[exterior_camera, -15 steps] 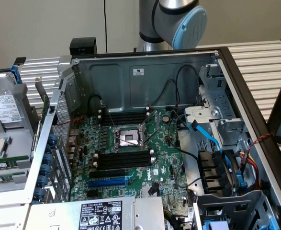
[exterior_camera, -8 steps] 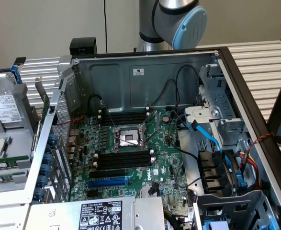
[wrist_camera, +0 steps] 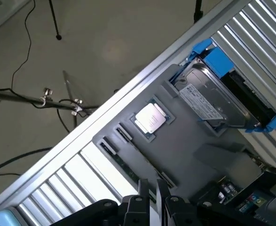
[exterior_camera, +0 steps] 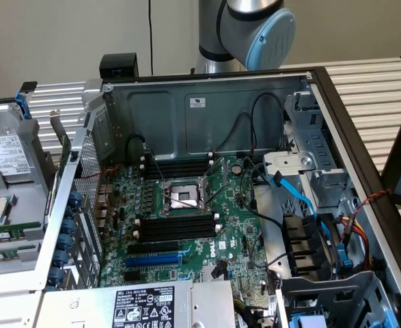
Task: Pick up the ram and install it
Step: 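Pick up the ram and move it above insertion slot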
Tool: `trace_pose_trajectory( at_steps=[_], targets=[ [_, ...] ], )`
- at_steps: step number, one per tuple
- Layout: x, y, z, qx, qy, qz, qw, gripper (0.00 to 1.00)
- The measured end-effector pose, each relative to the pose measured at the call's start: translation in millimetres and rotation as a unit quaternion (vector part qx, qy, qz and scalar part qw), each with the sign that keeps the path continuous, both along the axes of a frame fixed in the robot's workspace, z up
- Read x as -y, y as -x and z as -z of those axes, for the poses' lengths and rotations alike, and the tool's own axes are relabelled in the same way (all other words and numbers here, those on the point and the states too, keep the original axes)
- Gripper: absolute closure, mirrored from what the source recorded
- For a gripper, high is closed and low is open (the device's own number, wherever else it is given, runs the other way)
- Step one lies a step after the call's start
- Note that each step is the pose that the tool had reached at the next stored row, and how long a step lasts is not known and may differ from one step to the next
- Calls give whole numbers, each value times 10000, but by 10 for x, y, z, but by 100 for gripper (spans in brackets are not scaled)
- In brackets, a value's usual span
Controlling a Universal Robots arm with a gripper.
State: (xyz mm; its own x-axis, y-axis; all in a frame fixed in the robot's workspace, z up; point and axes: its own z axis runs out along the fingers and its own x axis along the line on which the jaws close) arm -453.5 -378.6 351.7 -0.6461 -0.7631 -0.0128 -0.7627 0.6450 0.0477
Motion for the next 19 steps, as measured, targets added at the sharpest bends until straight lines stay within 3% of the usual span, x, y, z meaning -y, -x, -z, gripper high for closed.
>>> trace_pose_trajectory(
  at_steps=[5, 10, 14, 19],
  targets=[
    [0, 1, 8, 0, 0, -446, 9990, 78],
    [0, 0, 14, 1, 0, -906, 9959, 78],
    [0, 0, 19, 0, 0, -1267, 9919, 78],
    [0, 0, 26, 0, 0, -1716, 9852, 78]
  ],
)
